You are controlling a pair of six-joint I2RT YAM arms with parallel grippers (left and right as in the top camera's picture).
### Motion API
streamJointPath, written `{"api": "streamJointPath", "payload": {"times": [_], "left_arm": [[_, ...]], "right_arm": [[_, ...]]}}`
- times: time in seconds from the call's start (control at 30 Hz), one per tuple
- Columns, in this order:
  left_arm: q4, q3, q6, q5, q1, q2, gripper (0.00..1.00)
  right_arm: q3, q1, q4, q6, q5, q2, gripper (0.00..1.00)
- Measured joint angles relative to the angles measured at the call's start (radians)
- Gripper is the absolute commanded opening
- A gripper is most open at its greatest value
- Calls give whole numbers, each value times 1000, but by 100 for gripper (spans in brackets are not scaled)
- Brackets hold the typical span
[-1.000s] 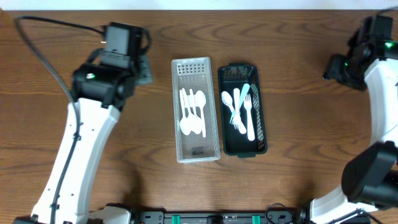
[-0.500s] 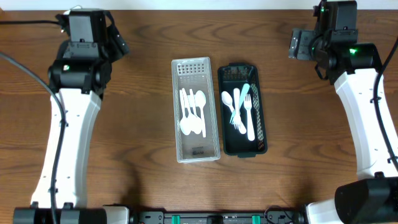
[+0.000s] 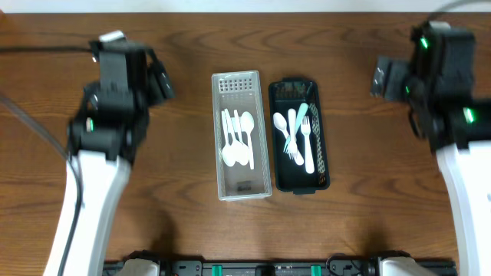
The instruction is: Pack container
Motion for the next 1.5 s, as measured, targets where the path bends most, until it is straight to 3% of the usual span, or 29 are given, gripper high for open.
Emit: {"api": "streamJointPath", "payload": {"times": [0.43, 0.6, 0.73, 1.5], "left_arm": [[120, -569, 136, -7, -180, -518, 98], [77, -666, 220, -8, -195, -758, 98], [41, -697, 245, -9, -195, -875, 98], [41, -699, 263, -11, -195, -901, 98]], "right_arm": [[-485, 0, -22, 52, 4, -536, 99], [-570, 0, -84, 58, 35, -669, 99], [-618, 0, -154, 61, 53, -678, 99], [-638, 0, -164, 61, 59, -674, 99]]}}
